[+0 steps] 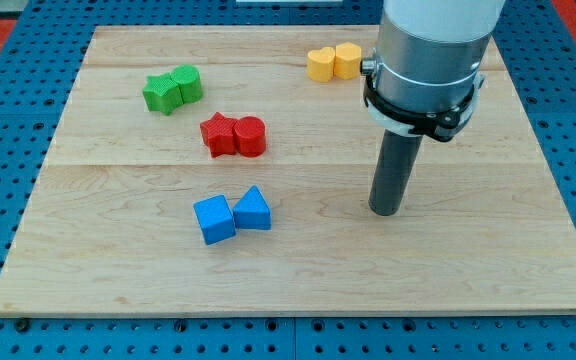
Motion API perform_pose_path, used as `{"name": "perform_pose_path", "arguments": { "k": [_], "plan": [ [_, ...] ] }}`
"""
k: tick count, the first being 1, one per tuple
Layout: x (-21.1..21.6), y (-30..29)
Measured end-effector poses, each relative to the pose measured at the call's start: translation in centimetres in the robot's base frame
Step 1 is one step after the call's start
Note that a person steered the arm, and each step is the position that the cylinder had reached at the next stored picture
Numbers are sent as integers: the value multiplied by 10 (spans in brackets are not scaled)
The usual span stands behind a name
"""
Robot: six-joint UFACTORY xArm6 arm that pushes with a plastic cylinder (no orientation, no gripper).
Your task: Slide the arm to the right of the red circle
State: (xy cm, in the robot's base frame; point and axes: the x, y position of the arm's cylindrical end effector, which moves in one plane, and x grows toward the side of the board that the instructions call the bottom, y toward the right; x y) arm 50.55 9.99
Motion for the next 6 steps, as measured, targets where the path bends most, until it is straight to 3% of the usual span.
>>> {"name": "perform_pose_path", "arguments": {
  "k": [4, 5, 6],
  "plan": [
    [0, 6],
    [-25, 6],
    [-82, 6]
  ]
}}
